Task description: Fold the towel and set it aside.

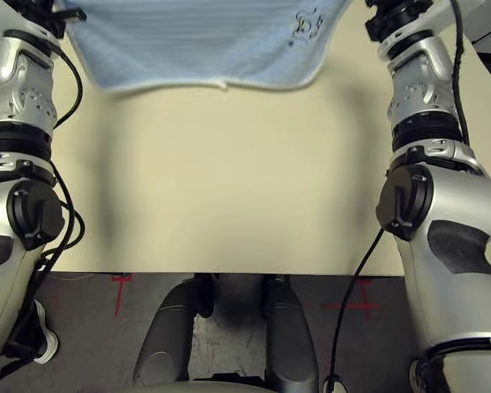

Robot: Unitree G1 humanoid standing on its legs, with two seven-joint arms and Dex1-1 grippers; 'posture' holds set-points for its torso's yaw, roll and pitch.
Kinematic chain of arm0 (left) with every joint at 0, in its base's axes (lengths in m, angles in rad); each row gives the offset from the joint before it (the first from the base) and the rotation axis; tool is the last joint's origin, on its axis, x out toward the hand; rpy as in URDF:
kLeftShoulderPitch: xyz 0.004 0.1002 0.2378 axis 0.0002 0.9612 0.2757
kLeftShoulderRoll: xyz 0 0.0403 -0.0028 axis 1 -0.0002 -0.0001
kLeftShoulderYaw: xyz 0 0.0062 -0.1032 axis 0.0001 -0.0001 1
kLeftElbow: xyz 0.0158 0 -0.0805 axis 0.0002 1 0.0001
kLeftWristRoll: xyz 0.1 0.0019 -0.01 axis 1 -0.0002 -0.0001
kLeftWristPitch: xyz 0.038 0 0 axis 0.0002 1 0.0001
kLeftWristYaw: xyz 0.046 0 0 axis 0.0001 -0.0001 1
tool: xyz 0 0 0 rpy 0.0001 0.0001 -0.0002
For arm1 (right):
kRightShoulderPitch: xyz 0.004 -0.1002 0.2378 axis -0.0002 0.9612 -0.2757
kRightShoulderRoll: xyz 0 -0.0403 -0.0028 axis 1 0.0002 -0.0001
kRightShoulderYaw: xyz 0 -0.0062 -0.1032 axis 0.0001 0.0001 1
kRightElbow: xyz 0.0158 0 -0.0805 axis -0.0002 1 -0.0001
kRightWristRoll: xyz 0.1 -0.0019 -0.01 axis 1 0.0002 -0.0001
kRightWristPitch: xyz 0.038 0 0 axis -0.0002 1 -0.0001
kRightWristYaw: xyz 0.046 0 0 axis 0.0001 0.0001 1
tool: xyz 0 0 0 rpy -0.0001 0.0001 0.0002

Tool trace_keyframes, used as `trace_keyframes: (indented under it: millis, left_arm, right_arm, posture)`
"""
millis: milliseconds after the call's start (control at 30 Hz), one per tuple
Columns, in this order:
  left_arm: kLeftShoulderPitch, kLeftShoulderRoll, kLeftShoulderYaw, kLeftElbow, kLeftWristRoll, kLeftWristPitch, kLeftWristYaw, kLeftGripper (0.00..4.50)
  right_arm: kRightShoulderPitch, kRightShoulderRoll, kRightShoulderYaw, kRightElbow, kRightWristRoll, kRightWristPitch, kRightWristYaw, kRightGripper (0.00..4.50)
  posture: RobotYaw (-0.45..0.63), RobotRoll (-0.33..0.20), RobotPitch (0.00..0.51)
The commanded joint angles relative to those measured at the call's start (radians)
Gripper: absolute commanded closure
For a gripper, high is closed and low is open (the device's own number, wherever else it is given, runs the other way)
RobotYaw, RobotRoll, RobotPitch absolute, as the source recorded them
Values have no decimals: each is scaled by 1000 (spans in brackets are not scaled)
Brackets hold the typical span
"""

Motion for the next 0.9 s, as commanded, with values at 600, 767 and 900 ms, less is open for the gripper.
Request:
trace_keyframes:
  millis: [600, 767, 900]
  left_arm:
    - [771, 317, -159, -862, -118, 950, -537, 4481]
    - [788, 426, -203, -869, -103, 995, -670, 4481]
    - [772, 482, -236, -848, -93, 989, -763, 4481]
  right_arm:
    - [262, -222, 362, -63, -294, 258, 714, 4500]
    - [276, -262, 477, -92, -362, 261, 892, 4500]
    - [299, -317, 604, -164, -302, 312, 918, 4500]
  posture:
    - [-44, 0, 318]
    - [-42, 0, 314]
    - [-42, 0, 312]
